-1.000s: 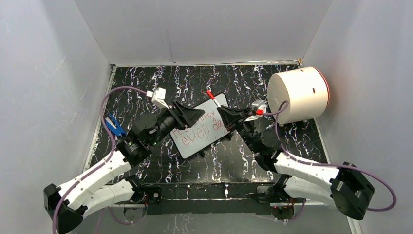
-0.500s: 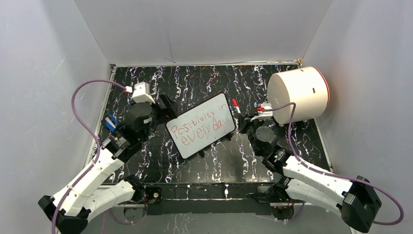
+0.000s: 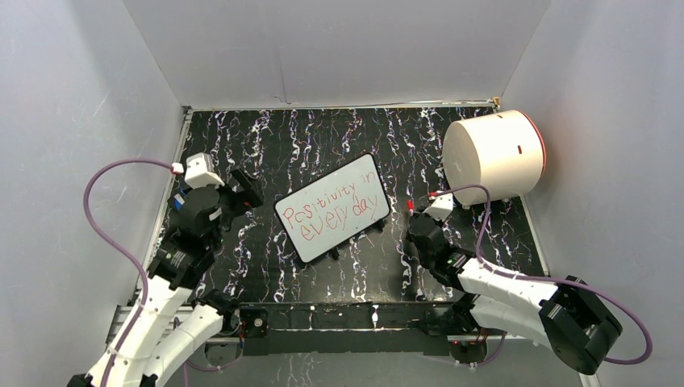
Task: Write a sentence on the whiteboard
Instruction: Place the whiteboard marker at the center of the board.
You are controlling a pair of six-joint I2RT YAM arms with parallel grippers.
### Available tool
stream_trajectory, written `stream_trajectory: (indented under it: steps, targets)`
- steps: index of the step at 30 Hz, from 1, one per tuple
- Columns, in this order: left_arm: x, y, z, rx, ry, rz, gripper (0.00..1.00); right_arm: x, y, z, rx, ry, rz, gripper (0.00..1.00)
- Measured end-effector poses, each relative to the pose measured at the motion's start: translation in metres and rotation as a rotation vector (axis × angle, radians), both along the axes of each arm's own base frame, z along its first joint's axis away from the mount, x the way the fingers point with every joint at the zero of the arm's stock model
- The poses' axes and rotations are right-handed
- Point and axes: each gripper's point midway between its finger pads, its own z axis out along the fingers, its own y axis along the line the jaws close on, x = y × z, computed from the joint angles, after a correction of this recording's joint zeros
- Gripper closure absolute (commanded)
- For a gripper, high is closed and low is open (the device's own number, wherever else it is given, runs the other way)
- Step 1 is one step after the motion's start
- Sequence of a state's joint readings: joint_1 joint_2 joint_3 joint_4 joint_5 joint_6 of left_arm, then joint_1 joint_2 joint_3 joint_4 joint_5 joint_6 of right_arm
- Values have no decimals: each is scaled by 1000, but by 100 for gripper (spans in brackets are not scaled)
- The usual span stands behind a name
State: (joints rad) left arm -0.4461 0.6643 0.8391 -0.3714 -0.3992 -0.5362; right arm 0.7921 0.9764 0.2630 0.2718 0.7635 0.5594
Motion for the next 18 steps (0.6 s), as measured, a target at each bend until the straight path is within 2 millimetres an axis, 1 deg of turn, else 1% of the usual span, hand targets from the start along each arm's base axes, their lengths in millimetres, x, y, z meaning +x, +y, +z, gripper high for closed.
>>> stream_trajectory:
  steps: [5,8,11,14,17,18]
  targets:
    - [-18,11,3,18,-65,-9,8,-6,-4,-15,28,25,-26,92]
    - [-26,16,3,28,-93,-13,8,-11,-8,-28,34,52,-42,91]
    - [-30,19,3,38,-111,-17,8,-12,-7,-31,53,63,-51,87]
    - [-34,21,3,41,-124,-19,8,-13,-6,-30,78,67,-53,75]
    - [-37,22,3,44,-129,-23,8,-17,-6,-29,96,80,-46,55]
    - [-38,23,3,45,-131,-23,8,-20,-7,-29,97,88,-44,50]
